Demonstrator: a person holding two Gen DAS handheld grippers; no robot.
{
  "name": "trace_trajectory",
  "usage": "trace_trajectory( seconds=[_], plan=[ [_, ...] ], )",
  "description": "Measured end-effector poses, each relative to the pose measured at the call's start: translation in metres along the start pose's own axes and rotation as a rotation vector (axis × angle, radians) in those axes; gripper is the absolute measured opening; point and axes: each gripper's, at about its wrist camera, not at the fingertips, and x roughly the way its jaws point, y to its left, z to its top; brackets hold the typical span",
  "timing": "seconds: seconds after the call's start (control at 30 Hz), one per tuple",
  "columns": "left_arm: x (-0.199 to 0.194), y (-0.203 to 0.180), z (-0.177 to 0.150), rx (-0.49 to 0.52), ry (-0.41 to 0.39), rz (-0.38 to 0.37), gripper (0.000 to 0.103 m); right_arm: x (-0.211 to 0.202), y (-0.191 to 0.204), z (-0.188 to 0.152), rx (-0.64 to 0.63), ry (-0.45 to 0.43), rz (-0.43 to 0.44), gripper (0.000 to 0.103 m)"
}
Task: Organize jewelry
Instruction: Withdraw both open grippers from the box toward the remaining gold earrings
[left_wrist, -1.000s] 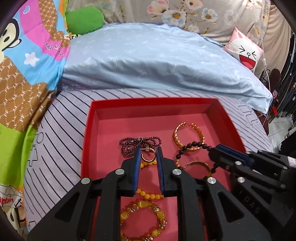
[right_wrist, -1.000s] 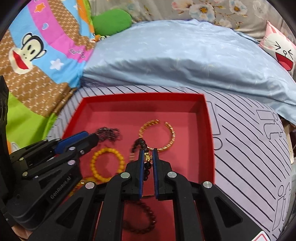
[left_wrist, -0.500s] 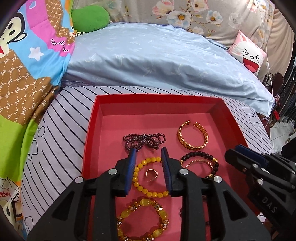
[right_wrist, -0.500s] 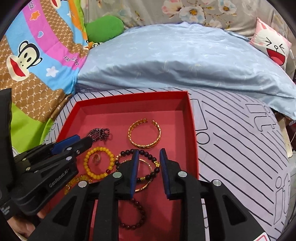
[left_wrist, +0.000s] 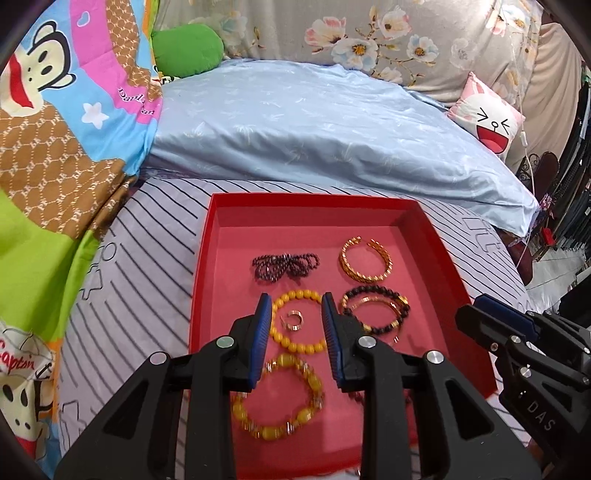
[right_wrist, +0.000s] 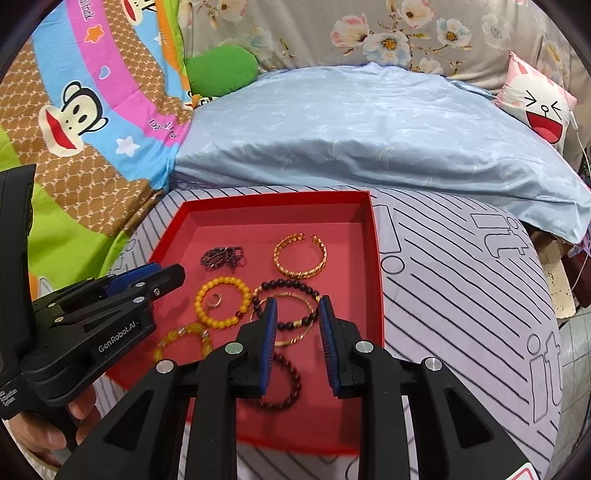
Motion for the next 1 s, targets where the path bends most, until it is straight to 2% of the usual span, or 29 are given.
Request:
trace_trajectory(
  seconds=[0.53, 0.7, 1.0],
  plan=[
    [-0.071, -0.012, -0.065, 0.019, -0.03, 0.0, 0.027, -0.059, 0.005, -0.077, -0.013, 0.009, -0.003, 0.024],
    [-0.084, -0.015, -0.103, 0.016, -0.001, -0.014, 0.032, -0.068, 0.001, -0.099, -0.008, 0.021, -0.013, 0.024],
    [-0.087, -0.019, -0.165, 0.016, 0.072, -0.027, 0.032, -0.076, 0.0, -0.146, -0.009, 0.061, -0.027, 0.024]
  ],
)
